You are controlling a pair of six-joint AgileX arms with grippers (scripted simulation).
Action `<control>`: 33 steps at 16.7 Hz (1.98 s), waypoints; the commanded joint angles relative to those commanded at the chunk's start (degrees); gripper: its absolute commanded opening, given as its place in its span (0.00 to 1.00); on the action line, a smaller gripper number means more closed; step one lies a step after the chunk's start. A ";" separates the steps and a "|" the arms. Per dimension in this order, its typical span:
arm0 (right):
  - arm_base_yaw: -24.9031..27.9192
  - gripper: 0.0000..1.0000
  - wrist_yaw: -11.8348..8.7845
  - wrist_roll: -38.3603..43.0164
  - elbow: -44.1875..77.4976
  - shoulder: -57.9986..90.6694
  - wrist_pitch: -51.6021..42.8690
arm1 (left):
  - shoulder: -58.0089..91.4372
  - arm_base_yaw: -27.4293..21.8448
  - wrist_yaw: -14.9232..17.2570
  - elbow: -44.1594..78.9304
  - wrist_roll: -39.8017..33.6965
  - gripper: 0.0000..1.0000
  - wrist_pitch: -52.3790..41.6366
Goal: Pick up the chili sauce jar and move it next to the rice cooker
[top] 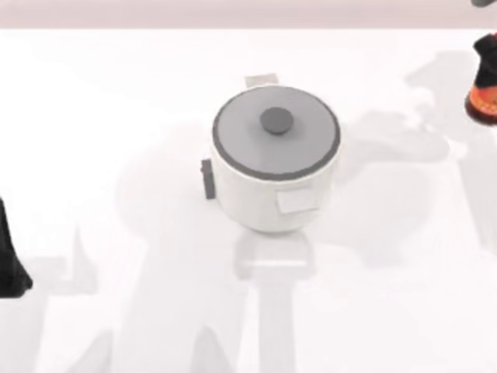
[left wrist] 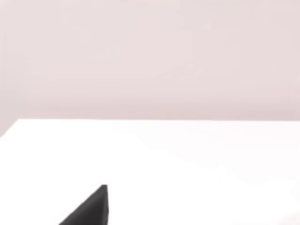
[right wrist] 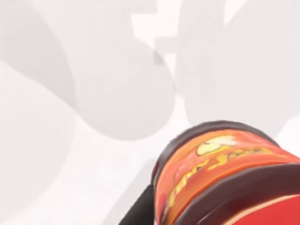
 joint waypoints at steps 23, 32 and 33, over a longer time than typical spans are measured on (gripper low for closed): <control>15.23 0.00 11.47 42.32 -25.82 -14.89 11.72 | 0.00 0.00 0.00 0.00 0.00 1.00 0.00; 19.24 0.00 14.66 52.45 -30.60 -16.41 15.43 | 0.00 0.00 0.00 0.00 0.00 1.00 0.00; 19.25 0.00 14.66 52.43 -30.72 -16.34 15.63 | 0.00 0.00 0.00 0.00 0.00 1.00 0.00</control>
